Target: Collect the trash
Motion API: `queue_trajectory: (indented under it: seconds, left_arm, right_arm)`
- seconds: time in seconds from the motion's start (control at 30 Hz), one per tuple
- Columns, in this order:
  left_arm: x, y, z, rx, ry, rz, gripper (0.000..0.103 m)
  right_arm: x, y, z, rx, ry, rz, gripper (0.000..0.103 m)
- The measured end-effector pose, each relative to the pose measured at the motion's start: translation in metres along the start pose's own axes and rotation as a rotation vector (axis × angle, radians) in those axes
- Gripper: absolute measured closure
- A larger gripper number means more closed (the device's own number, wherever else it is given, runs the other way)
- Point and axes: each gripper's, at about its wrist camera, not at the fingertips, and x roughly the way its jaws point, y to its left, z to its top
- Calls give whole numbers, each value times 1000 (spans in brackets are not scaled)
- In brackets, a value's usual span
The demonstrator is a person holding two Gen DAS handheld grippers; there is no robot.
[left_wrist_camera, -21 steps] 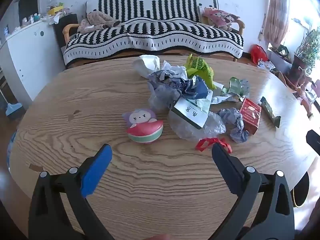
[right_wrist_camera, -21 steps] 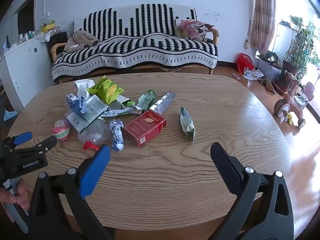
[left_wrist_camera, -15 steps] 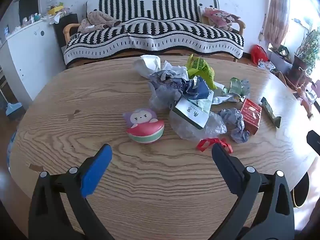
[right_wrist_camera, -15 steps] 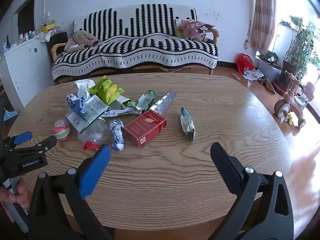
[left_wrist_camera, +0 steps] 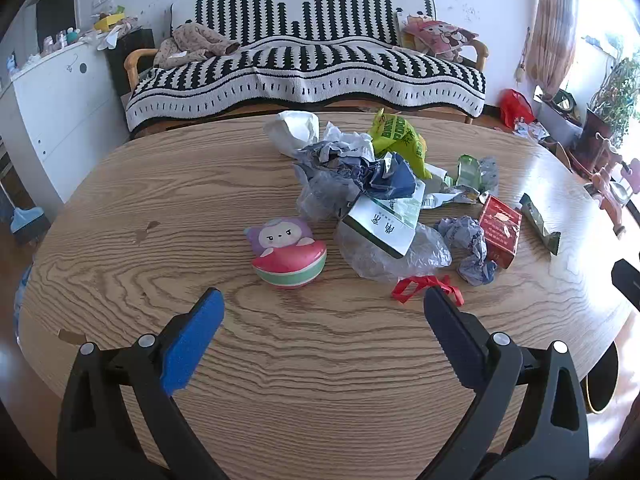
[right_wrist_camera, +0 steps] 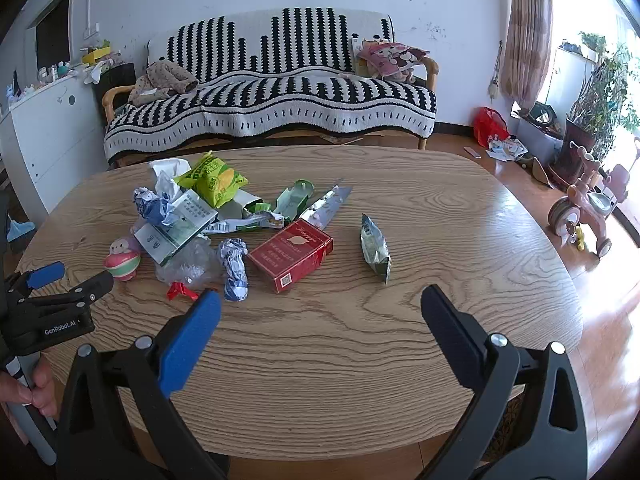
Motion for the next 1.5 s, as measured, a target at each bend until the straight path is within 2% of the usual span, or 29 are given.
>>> queue_trajectory:
  seconds: [1.5]
  left_arm:
    - [0,3,-2,-3,3,3,6]
  right_arm:
    - [3,0,0,1,4,10,6]
